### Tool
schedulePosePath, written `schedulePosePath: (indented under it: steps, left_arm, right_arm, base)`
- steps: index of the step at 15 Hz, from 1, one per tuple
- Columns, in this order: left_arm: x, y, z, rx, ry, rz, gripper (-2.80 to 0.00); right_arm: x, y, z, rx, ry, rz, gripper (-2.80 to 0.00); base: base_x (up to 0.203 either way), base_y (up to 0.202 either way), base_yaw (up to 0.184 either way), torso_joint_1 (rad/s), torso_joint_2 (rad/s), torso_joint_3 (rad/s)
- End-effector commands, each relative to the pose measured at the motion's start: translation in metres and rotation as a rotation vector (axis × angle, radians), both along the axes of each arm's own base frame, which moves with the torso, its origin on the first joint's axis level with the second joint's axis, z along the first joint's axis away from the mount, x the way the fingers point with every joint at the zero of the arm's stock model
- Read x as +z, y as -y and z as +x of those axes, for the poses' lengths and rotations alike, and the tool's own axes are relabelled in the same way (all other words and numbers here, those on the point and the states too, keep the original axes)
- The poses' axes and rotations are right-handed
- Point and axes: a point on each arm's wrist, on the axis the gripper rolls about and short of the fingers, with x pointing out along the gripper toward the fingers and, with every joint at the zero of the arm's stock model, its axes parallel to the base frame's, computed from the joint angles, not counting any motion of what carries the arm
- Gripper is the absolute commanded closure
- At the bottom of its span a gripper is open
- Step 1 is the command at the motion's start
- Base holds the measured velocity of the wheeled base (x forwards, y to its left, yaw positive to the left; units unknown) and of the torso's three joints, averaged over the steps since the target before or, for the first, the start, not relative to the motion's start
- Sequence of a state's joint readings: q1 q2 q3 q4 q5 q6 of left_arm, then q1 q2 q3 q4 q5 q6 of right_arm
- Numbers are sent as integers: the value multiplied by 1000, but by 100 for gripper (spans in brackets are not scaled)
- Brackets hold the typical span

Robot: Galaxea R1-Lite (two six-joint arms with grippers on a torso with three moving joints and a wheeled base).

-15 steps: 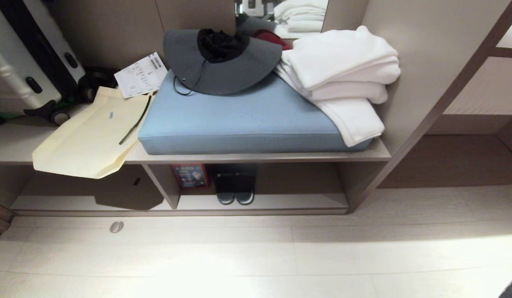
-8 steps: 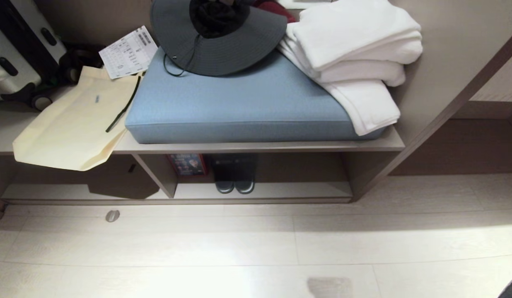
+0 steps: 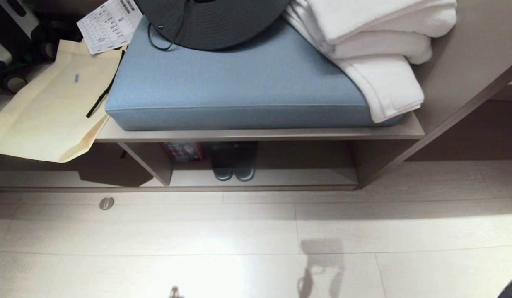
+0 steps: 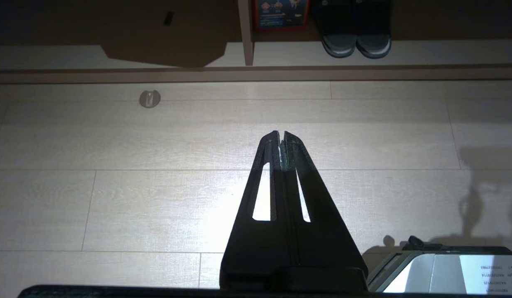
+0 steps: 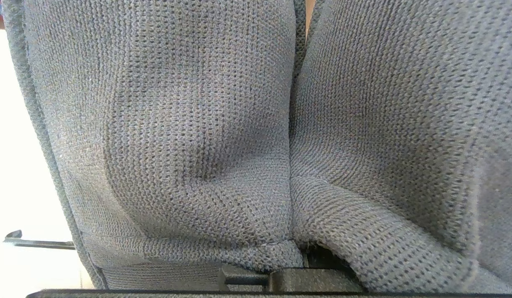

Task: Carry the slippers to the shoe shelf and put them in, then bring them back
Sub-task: Place the slippers into the shoe cabinet

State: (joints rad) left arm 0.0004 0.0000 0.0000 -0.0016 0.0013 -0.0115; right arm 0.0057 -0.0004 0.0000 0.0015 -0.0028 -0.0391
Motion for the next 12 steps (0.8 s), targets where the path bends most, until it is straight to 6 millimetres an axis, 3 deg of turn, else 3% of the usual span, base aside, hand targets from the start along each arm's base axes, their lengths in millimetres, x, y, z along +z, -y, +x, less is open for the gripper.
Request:
schedulePosePath:
  steps: [1,12]
  left_arm:
    - [0,0,0,1,-1,-1,0]
    - [0,0,0,1,0,0,0]
  right_arm:
    - [0,0,0,0,0,-1,0]
    - [0,0,0,3,-2,-4,0]
  base:
    - [0,0,0,-1,3,-194]
    - [0,0,0,2,4,-198]
